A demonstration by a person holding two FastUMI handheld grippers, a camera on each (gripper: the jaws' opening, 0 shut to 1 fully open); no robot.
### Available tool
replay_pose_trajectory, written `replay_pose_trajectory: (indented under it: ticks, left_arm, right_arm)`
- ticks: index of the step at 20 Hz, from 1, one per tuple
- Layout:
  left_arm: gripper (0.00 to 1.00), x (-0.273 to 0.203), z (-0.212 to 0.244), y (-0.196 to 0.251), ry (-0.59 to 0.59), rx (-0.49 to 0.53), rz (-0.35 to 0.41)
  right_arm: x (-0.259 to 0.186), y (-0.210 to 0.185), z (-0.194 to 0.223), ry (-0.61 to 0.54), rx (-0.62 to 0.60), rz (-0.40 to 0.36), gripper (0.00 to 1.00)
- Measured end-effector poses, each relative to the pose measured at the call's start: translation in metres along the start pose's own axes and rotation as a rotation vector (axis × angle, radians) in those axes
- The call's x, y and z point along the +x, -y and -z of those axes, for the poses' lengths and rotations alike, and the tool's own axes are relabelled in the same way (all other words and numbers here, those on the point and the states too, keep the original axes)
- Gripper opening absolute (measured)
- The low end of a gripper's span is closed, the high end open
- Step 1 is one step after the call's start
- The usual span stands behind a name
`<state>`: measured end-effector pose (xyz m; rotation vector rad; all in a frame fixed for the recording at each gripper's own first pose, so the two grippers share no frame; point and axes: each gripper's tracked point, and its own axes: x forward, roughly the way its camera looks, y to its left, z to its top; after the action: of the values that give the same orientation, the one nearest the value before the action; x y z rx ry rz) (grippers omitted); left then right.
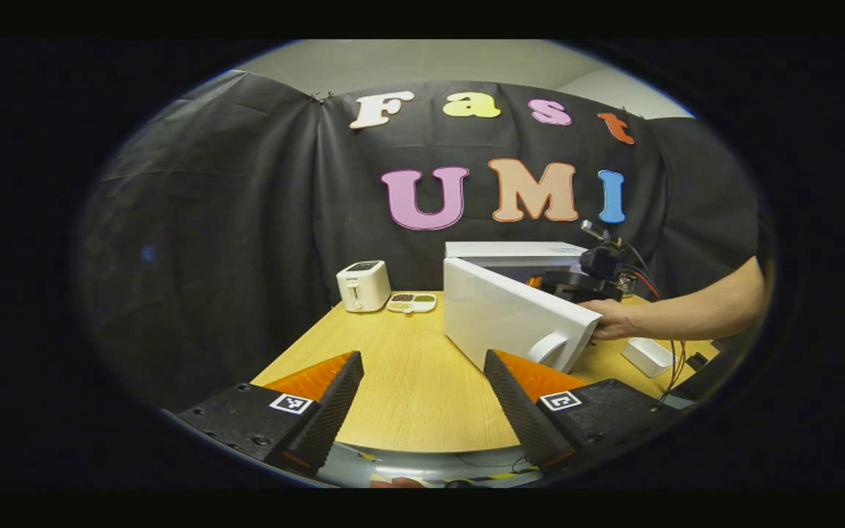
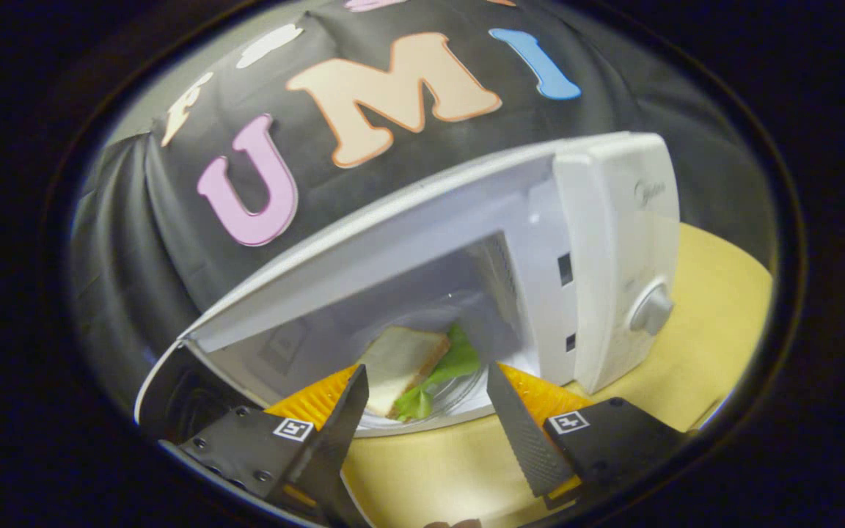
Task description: Open the microwave oven with the left hand, put the food in, and close the microwave oven.
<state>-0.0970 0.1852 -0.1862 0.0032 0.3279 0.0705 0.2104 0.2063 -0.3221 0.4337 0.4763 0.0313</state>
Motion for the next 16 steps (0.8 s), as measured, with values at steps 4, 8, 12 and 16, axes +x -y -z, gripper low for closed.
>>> replay_pose_trajectory:
  ticks: [4, 8, 12, 16]
  left_arm:
    - [0.96, 0.01, -0.004, -0.003, 0.022, 0.041, -0.009]
    - [0.94, 0.019, 0.0, 0.003, 0.007, 0.016, 0.006]
    - [0.92, 0.028, 0.001, 0.017, 0.004, 0.046, 0.032]
    - [0.89, 0.033, -0.001, 0.022, 0.023, 0.043, 0.025]
  right_arm:
    - [-0.052, 0.006, -0.013, 0.02, -0.14, -0.089, 0.99]
    - [-0.109, 0.018, -0.031, 0.082, -0.258, -0.145, 0.91]
    - [-0.16, 0.015, -0.081, 0.189, -0.344, -0.173, 0.91]
    - [-0.201, 0.025, -0.133, 0.29, -0.383, -0.168, 0.91]
